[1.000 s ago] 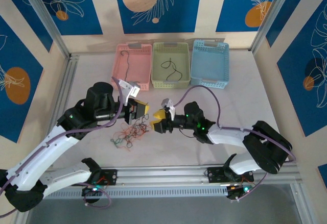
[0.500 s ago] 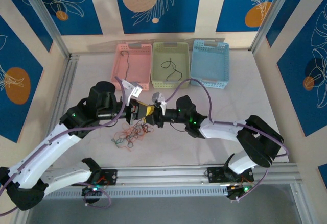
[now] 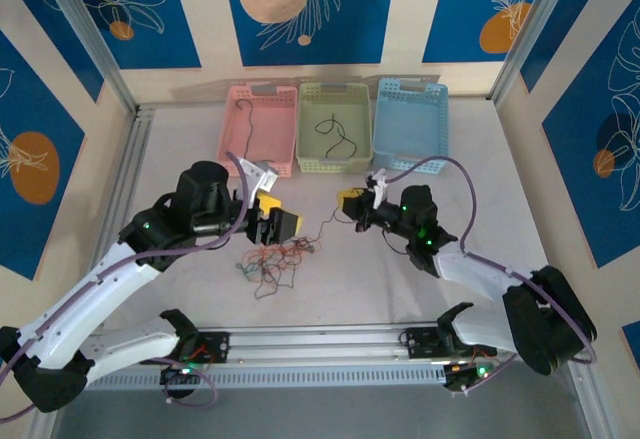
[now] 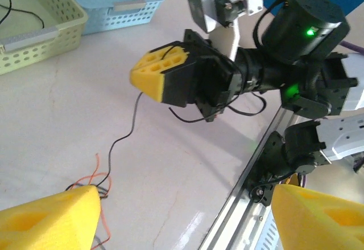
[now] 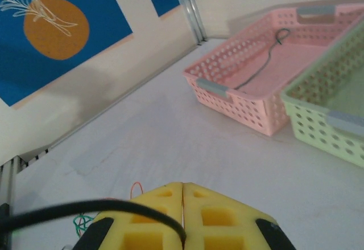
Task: Untangle the cables
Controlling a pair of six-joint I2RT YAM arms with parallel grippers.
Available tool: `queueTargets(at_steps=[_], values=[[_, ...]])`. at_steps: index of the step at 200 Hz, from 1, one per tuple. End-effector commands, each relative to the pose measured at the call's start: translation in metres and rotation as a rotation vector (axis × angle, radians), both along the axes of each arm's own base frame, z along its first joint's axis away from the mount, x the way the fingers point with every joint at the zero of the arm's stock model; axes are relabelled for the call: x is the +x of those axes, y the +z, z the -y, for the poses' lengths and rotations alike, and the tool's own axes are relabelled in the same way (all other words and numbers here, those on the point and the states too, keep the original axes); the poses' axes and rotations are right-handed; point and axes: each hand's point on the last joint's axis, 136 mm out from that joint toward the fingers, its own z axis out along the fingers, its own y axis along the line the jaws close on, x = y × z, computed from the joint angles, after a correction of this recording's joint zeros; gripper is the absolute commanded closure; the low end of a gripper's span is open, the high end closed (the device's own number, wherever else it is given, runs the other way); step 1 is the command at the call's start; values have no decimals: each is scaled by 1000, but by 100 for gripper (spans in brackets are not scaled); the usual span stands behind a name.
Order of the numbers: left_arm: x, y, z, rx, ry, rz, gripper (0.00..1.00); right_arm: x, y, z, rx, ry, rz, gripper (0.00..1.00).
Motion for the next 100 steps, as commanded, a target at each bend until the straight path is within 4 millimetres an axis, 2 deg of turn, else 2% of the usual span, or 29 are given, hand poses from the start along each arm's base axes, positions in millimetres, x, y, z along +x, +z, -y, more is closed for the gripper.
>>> queueTargets(at_steps=[1, 27, 55, 68, 100], values=[[10, -29, -2, 72, 27, -22, 21, -1, -20, 30, 46, -108, -67, 100], [19, -70, -5, 176, 51, -58, 21, 2, -23, 46, 88, -164, -90, 100], [31, -122, -4, 233, 89, -105, 20, 5, -12, 38, 74, -119, -123, 100], [37, -149, -9, 282, 143, -136, 20, 4, 2, 35, 90, -100, -118, 100], [47, -196, -18, 352, 220, -195, 20, 1, 63, 44, 143, -131, -35, 100]])
